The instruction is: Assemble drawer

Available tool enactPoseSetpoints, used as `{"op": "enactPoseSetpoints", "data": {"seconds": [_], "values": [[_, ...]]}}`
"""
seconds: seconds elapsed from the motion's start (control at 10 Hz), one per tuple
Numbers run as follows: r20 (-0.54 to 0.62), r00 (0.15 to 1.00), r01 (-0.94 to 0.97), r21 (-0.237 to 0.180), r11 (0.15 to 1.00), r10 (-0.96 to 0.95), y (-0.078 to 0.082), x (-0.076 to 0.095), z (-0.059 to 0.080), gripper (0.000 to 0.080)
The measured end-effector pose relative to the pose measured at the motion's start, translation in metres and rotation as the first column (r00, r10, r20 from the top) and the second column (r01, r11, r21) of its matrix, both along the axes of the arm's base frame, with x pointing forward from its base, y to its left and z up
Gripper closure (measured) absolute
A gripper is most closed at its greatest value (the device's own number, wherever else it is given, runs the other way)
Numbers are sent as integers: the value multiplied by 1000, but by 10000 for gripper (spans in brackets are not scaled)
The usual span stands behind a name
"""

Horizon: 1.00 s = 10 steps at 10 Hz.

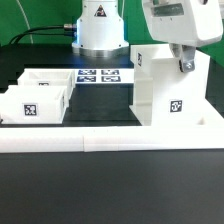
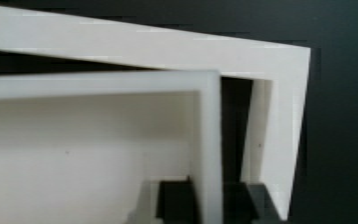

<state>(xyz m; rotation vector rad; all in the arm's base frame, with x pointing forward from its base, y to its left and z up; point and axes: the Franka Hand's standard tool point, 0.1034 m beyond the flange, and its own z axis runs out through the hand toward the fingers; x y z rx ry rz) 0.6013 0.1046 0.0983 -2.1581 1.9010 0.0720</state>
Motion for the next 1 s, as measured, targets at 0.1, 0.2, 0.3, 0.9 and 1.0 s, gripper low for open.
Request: {"op": "enactPoseSetpoints", "data": {"seconds": [0.1,0.2,0.3,0.9,1.0], "values": [[4,1000,6,3,1000,-6,1,5,0,752],[6,1000,21,5,1000,-21,1,10,0,752],[5,999,41,9,999,-41,1,13,0,752],[-2,997,72,23,997,-72,0,39,1,752],[-5,997,73,24,997,-73,0,41,1,752]]}}
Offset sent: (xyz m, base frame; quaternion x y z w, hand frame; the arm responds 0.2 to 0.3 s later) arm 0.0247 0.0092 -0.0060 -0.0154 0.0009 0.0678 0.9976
